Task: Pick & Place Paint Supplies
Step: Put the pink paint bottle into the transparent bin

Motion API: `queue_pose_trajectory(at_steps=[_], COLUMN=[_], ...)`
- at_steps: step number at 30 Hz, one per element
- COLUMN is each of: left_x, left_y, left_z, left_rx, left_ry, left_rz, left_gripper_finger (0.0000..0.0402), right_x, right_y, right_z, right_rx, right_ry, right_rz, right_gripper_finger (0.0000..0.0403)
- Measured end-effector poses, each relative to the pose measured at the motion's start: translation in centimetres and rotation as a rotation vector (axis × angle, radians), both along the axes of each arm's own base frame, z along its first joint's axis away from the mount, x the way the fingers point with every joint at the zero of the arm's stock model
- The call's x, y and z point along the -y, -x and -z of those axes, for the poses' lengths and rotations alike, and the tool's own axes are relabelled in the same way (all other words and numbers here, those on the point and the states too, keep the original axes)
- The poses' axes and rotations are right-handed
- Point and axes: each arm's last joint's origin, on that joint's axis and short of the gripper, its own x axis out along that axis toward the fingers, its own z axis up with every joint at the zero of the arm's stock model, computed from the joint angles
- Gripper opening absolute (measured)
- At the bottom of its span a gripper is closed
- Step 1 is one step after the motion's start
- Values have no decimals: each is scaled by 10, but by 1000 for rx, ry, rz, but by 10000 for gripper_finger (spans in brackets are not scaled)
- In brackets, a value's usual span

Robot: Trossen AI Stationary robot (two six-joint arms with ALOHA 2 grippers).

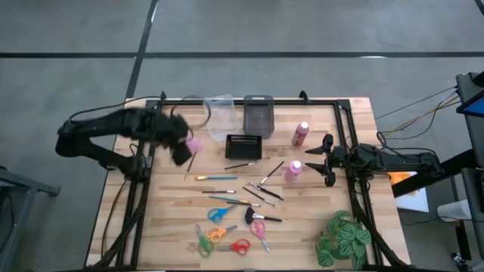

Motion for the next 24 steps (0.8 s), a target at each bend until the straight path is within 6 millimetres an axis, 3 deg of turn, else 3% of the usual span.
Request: queue_pose_trajectory(at_steps=[6, 12, 19, 24], left_x=[-64, -122, -172, -202], left_y=[-15, -35, -74, -85], left_z=[5, 15, 13, 16], left_rx=[87, 31, -55, -70], left_ry=[10, 102, 86, 67], left_rz=[-110, -228, -193, -241], left_gripper_finger=[209, 210, 210, 210], right_x=[0, 0, 0, 0], right_y=[0, 0, 0, 0], right_z=[0, 0, 0, 0], right_rx=[0, 0, 0, 0], right_ry=[-1, -2, -1, -1], right_rz=[0, 0, 0, 0], right_gripper_finger=[221, 221, 221, 221])
